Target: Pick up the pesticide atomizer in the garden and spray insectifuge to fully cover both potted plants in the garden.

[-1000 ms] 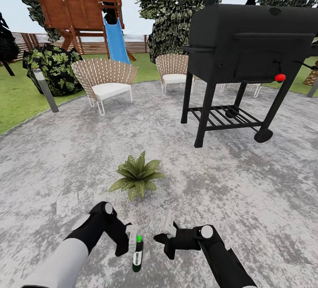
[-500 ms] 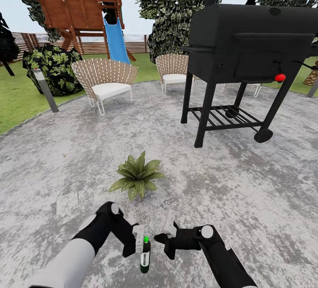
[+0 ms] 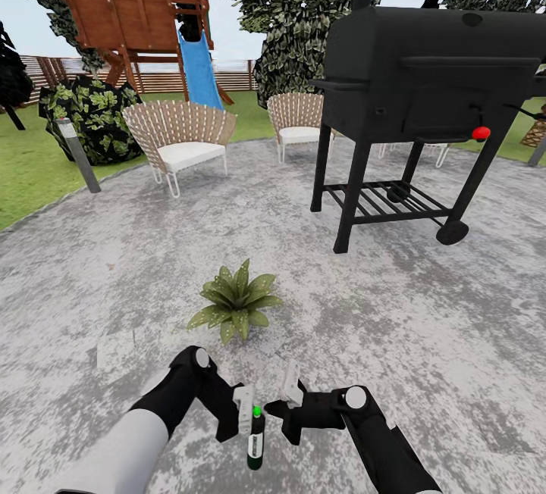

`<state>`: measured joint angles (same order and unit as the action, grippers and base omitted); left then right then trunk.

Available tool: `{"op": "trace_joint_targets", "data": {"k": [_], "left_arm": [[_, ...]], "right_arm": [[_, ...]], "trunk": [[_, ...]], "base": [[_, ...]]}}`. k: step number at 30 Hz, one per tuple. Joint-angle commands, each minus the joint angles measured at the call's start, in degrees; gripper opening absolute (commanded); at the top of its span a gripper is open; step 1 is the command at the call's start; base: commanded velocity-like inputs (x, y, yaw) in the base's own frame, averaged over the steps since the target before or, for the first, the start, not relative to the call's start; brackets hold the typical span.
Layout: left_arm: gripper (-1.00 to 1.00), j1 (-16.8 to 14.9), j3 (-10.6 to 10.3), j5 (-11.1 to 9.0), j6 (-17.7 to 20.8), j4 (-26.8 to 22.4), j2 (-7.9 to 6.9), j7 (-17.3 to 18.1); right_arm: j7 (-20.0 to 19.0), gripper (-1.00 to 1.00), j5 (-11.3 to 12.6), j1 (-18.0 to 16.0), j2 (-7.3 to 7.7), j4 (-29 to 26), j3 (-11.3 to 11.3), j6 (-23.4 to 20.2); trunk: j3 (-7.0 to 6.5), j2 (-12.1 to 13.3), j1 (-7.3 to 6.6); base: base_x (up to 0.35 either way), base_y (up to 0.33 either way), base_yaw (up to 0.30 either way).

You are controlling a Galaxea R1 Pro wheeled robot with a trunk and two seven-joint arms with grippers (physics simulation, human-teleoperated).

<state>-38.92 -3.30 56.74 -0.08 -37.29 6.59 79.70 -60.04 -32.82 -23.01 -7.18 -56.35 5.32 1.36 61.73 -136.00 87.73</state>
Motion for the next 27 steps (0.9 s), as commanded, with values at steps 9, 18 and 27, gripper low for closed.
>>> {"op": "trace_joint_targets", "data": {"k": [9,18,27], "left_arm": [[-1.00,-0.02,-0.04,0.22,0.00,-0.07,0.52,0.29],[-1.00,-0.02,-0.04,-0.09,0.00,-0.14,0.63,0.11],[-1.00,0.10,-0.22,0.83,0.15,0.66,-2.04,-0.09]], "right_arm": [[-0.17,-1.00,-0.41,-0.02,-0.03,-0.08,-0.04,0.14],[-0.17,-1.00,-0.41,-0.02,-0.03,-0.08,0.01,0.14],[-0.17,-1.00,-0.54,-0.02,-0.03,-0.04,0.03,0.14]], "trunk": [[0.05,-0.02,-0.01],[0.05,-0.02,-0.01],[0.05,-0.02,-0.01]], "base": [[0.000,0.000,0.000],[0.000,0.000,0.000],[0.000,0.000,0.000]]}}
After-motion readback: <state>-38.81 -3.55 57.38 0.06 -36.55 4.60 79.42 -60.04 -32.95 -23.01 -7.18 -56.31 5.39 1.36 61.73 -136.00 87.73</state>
